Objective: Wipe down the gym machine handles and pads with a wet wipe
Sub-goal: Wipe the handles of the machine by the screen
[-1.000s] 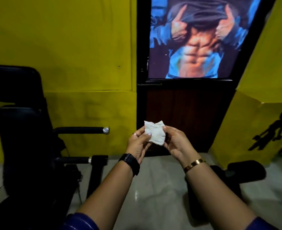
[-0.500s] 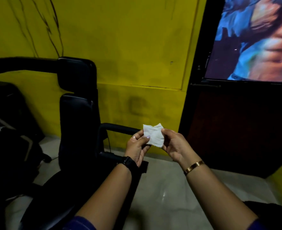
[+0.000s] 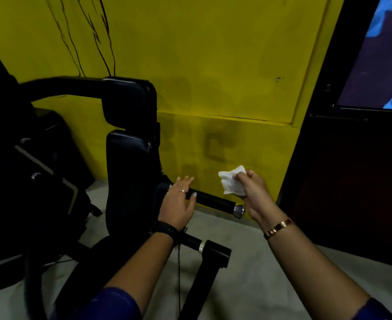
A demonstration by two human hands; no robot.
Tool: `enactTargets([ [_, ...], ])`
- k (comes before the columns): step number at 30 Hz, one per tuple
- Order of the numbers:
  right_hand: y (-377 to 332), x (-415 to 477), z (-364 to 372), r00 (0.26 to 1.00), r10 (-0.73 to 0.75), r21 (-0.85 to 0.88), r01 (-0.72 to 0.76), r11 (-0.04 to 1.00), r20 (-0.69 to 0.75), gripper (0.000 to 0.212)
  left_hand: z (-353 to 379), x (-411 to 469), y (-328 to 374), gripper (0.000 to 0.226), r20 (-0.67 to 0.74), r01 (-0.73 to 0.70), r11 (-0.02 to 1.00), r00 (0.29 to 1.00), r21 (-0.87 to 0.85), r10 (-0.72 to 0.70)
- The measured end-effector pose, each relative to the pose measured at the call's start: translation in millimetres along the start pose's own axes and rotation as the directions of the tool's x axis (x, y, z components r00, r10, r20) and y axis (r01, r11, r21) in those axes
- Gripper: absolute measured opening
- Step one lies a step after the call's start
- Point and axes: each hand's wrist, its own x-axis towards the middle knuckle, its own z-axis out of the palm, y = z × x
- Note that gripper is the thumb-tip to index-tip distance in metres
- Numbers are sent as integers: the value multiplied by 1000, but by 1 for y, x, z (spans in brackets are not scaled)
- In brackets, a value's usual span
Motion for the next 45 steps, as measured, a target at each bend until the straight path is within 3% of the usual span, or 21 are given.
enactTargets([
  [2, 5, -2, -1, 961, -262, -322, 223, 920, -83, 6, 6, 6, -18, 64, 122, -161, 963, 983, 214, 138],
  [4, 13, -7, 2, 853, -521, -625, 387, 678, -36, 7, 9, 12, -29, 63, 150, -243, 928, 967, 283, 208],
  [6, 26, -8, 2, 738, -673, -811, 420, 407, 44, 12, 13, 17, -38, 59, 149, -301, 900, 952, 316, 266],
  [8, 45, -10, 2, 697, -707, -885, 397, 243, 118, 12, 16, 21, -48, 57, 146, -373, 864, 928, 338, 343],
  [11, 72, -21, 6, 698, -703, -928, 336, 160, 132, 30, 15, 24, -54, 55, 162, -433, 835, 901, 340, 402],
  [14, 107, -30, 0, 614, -751, -944, 328, -38, 243, 43, 17, 22, -54, 59, 171, -410, 848, 912, 336, 373],
  [17, 132, -45, -12, 587, -719, -913, 372, -169, 372, 48, 18, 20, -55, 68, 206, -398, 853, 915, 336, 346],
  [20, 124, -42, -6, 640, -720, -956, 264, -124, 270, 44, 18, 20, -57, 64, 211, -424, 842, 904, 333, 372],
  [23, 93, -25, 22, 769, -639, -998, 54, 24, 26, 31, 17, 19, -58, 64, 221, -427, 845, 902, 321, 371],
  [25, 80, -17, 40, 822, -567, -999, -32, 37, -48, 21, 16, 18, -58, 63, 216, -423, 849, 904, 316, 370],
  [28, 97, -18, 52, 729, -682, -997, 71, -10, 59, 23, 18, 18, -60, 61, 192, -433, 848, 900, 305, 391],
  [31, 127, -33, 39, 622, -738, -963, 223, -154, 262, 47, 23, 19, -65, 57, 139, -452, 848, 892, 278, 430],
  [34, 131, -41, 21, 580, -762, -958, 182, -223, 288, 49, 25, 20, -70, 56, 109, -490, 831, 871, 264, 479],
  [35, 127, -40, 23, 593, -769, -971, 127, -205, 240, 46, 26, 20, -72, 57, 111, -497, 827, 867, 264, 486],
  [38, 111, -23, 48, 639, -769, -1000, 1, -13, 10, 38, 29, 19, -71, 58, 97, -476, 836, 878, 272, 469],
  [40, 106, -11, 64, 640, -768, -998, 22, 60, -32, 32, 29, 18, -69, 57, 97, -466, 844, 884, 265, 458],
  [42, 116, -5, 75, 607, -790, -989, 149, 14, 80, 28, 27, 20, -72, 57, 107, -482, 836, 876, 263, 471],
  [45, 140, -14, 65, 517, -791, -932, 314, -181, 328, 39, 22, 24, -80, 56, 138, -539, 799, 842, 265, 522],
])
